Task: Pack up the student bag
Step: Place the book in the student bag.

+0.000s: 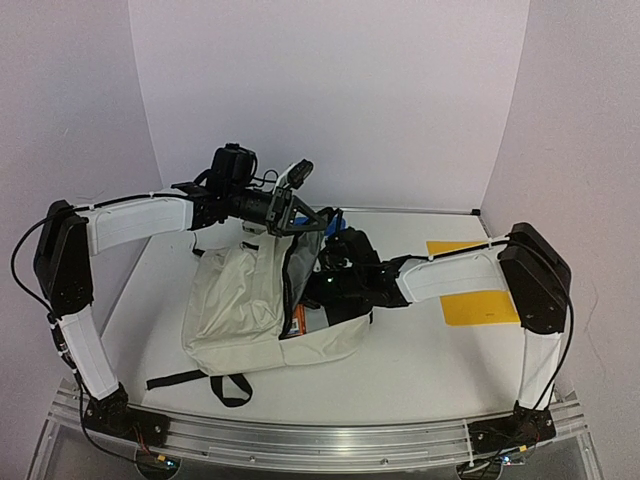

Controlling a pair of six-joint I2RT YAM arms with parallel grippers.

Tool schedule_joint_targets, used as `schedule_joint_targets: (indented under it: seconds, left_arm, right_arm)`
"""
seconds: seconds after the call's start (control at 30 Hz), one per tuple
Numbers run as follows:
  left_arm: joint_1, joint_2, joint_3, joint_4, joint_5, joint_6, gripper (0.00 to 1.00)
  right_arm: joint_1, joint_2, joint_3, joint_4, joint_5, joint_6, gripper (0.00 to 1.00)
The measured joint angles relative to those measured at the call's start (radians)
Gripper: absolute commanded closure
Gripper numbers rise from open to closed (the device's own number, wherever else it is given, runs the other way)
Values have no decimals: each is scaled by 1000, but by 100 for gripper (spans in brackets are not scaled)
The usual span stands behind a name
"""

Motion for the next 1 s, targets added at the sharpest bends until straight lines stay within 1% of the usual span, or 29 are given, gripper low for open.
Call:
schedule_joint_targets:
  seconds: [0.03, 0.1, 0.13, 0.17, 0.2, 0.23, 0.27, 0.3, 0.33, 0.37, 0.43, 0.53, 0.6, 0.7, 0.83, 0.9, 1.0]
  left_arm:
    - [0, 0, 0, 12, 5, -6, 100]
    - [0, 0, 0, 21, 9, -8, 100]
    - [0, 0, 0, 21, 7, -1, 100]
    - [0, -1, 0, 9, -5, 11, 100]
    - [0, -6, 0, -10, -21, 30, 100]
    - [0, -15, -3, -24, -39, 42, 100]
    - [2, -32, -13, -33, -62, 58, 100]
    - [4, -46, -23, -39, -71, 62, 100]
    - [10, -75, -43, -47, -92, 69, 100]
    - [16, -100, -63, -52, -104, 72, 100]
    - [42, -162, -115, -54, -128, 77, 100]
    - [84, -235, -177, -58, -161, 79, 100]
    - [105, -266, -206, -60, -182, 79, 100]
    - [113, -286, -222, -74, -203, 83, 100]
    - [114, -293, -226, -79, -219, 86, 100]
    - [115, -293, -226, -82, -221, 87, 100]
    - [116, -293, -226, -86, -225, 87, 100]
  right_arm:
    - [0, 0, -5, 7, -8, 4, 97]
    - [1, 10, -7, 34, -30, 23, 91]
    - [1, 17, -7, 48, -37, 32, 87]
    - [1, 27, -7, 68, -46, 46, 79]
    - [1, 36, -8, 82, -50, 56, 74]
    - [2, 40, -9, 89, -50, 64, 70]
    - [2, 40, -17, 102, -49, 73, 69]
    - [2, 40, -19, 106, -48, 73, 63]
    - [3, 40, -27, 117, -46, 80, 57]
    - [2, 40, -35, 123, -43, 87, 54]
    - [-2, 38, -58, 144, -39, 94, 43]
    - [-2, 6, -90, 163, -23, 105, 37]
    - [-5, -25, -110, 134, 7, 105, 32]
    - [-8, -56, -111, 64, 60, 85, 28]
    - [-9, -119, -102, -93, 187, 28, 28]
    - [-11, -137, -94, -150, 240, 4, 32]
    - [-13, -152, -91, -212, 280, -23, 43]
